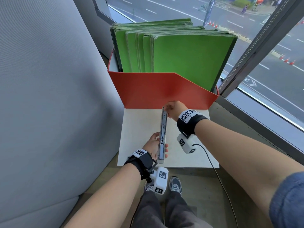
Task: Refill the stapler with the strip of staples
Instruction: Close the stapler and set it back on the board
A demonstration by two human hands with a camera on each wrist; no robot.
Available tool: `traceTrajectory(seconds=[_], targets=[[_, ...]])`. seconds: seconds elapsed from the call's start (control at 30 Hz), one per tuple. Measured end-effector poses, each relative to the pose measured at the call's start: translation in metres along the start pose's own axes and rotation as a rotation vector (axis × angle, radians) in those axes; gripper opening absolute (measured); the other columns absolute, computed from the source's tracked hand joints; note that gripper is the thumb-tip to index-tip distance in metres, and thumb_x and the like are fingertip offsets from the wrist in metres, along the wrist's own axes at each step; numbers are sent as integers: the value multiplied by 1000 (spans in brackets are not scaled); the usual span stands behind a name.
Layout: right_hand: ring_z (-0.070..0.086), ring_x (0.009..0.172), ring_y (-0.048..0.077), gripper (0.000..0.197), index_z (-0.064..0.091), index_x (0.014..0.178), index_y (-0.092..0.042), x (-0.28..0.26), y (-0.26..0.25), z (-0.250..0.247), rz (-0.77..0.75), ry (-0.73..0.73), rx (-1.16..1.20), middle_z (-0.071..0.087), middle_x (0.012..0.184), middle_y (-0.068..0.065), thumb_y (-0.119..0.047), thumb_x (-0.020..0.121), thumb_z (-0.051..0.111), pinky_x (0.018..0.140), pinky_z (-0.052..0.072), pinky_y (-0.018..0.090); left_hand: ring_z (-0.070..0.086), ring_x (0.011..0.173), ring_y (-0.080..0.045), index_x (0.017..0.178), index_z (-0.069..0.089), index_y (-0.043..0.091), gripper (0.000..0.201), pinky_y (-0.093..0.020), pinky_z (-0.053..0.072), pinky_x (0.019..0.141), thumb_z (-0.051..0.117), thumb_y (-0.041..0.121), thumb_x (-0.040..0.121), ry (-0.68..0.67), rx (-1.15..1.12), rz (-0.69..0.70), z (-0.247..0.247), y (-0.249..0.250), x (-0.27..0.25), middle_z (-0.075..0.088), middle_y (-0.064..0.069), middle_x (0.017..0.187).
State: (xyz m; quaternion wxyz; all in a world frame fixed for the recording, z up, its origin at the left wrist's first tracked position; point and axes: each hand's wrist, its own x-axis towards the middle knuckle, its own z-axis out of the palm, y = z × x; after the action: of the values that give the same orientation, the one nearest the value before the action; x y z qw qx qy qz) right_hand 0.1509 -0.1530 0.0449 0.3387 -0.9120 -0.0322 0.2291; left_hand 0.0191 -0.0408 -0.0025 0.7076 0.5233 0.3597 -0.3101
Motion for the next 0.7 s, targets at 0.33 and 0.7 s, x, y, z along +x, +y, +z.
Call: traceTrajectory(seconds=[0.33,0.7], targets=[[62,81,12,12,66,94,-14,-74,-7,-15,-360,22,82,66,88,-5,-16,82,67,69,50,15,54,61,-25,105,51,22,25,-36,48,59,28,26,97,60,-92,-20,12,26,7,58,-12,75],[49,74,13,14,63,83,-7,-109,34,35,-559,-3,39,56,96,8,-5,71,71,70,47,21,61,55,-17,99,58,20,20,-26,49,52,65,29,82,-116,-173,105,12,26,7,60,-2,63]])
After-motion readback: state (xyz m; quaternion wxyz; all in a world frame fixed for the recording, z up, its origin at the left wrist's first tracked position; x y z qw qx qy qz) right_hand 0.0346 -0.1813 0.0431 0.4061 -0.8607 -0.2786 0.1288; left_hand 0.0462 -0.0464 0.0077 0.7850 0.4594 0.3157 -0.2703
